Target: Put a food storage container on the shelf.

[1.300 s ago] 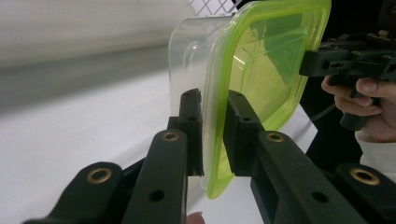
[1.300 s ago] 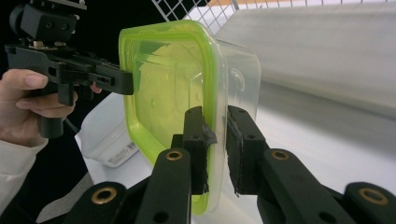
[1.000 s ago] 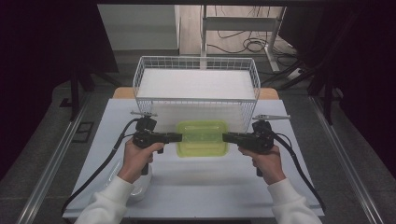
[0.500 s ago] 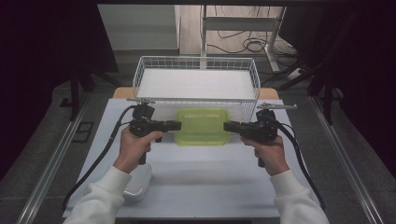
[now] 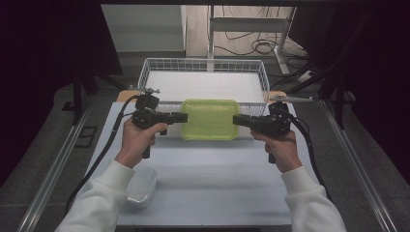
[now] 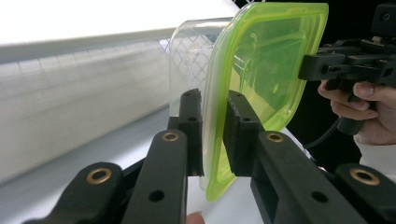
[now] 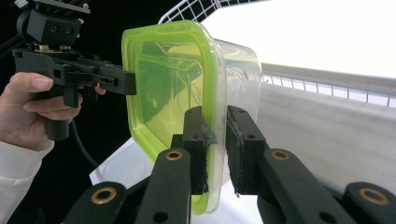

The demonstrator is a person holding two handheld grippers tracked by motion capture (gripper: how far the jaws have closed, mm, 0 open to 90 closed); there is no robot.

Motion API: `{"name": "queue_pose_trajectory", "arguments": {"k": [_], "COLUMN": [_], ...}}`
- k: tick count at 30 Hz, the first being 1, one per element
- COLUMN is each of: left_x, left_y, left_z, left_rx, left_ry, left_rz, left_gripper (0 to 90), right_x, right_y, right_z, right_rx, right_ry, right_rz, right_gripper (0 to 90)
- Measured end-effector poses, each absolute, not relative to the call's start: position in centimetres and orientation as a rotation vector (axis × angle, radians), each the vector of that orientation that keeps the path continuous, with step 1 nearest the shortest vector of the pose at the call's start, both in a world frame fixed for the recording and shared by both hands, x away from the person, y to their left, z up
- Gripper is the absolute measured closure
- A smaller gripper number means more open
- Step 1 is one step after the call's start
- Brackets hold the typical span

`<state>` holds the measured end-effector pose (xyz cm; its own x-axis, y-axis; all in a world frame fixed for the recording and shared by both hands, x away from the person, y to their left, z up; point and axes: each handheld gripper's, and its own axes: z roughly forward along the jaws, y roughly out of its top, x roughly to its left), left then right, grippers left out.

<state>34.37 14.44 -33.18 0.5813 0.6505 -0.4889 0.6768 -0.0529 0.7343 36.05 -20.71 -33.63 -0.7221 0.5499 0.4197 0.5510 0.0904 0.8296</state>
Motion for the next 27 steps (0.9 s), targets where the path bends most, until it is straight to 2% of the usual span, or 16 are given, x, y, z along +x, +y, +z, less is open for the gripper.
{"name": "queue_pose_trajectory", "arguments": {"k": [27], "left_x": [38.2], "left_y": [14.8], "left_z": [-30.4], "left_rx": [1.747], "left_ry": [1.093], "left_rz": [-0.014], "left_gripper": [79.2], "right_x": [39.1], "right_y": [-20.4], "right_z": [-31.1], "right_rx": [-1.197], "right_ry": [-2.289], "right_rz": [-1.798], "right_gripper": [78.2]}}
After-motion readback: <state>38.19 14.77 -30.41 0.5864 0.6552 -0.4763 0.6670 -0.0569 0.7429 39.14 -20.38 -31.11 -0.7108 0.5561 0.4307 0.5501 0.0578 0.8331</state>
